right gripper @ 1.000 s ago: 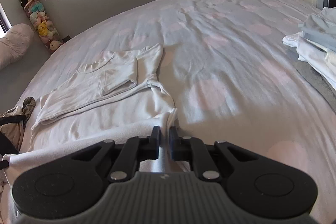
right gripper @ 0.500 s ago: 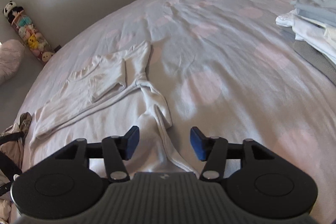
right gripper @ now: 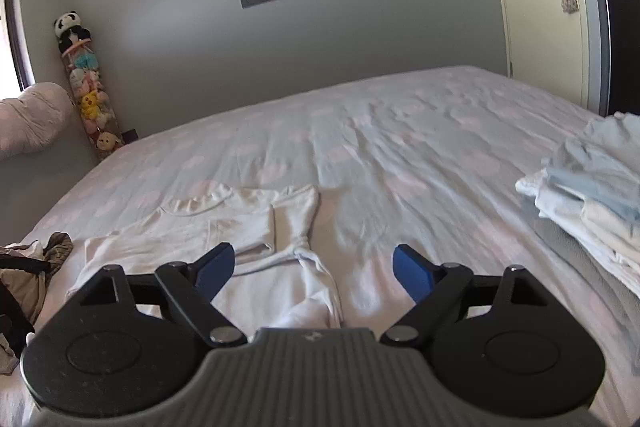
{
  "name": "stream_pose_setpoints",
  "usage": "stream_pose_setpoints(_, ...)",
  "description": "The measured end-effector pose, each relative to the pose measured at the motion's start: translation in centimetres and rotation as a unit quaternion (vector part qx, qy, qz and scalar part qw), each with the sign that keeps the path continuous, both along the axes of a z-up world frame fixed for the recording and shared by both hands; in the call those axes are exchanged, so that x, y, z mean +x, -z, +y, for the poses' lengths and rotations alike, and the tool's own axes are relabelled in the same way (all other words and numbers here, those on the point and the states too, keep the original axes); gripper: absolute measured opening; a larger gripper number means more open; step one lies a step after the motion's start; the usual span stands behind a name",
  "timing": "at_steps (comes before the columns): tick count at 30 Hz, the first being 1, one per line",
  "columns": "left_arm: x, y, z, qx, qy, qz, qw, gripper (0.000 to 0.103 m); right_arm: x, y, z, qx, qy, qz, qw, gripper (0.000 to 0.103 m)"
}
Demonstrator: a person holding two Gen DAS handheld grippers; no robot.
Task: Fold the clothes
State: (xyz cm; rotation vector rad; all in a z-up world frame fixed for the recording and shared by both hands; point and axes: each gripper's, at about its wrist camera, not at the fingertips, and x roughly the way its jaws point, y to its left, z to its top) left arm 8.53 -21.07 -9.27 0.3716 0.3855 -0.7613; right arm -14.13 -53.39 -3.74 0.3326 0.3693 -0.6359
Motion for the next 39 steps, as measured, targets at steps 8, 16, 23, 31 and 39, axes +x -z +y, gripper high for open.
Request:
stream_pose_setpoints(8, -4.3, 0.7, -2.2, 0.043, -0.033, -0.186, 0.9810, 0.076, -1.3, -1.3, 4.7, -0.149, -0.008, -0.021, 0.989, 0.102)
stream_pose_setpoints(16, -6.3, 1.3, -3.5, 0.065, 0.070, -0.183, 0.9784, 0.076, 1.0, -1.1, 5.9, -0.150, -0.155, 0.071, 0.974, 0.102)
stream_pose_setpoints(23, -7.6, 1.9, -4.3, 0.112, 0.146, -0.207, 0.9610, 0.076, 2.3, 0.1, 7.1, -0.158, -0.242, 0.145, 0.946, 0.102)
stream_pose_setpoints(31, -6.9, 2.7, -4.6, 0.190, 0.282, -0.141, 0.9298, 0.076, 4.0, 1.9, 9.0, -0.156, -0.366, 0.251, 0.882, 0.102)
stream_pose_setpoints(39, -7.3, 5.3, -3.0, 0.295, 0.399, -0.088, 0.8637, 0.076, 5.1, 4.8, 9.4, -0.107, -0.442, 0.347, 0.820, 0.067)
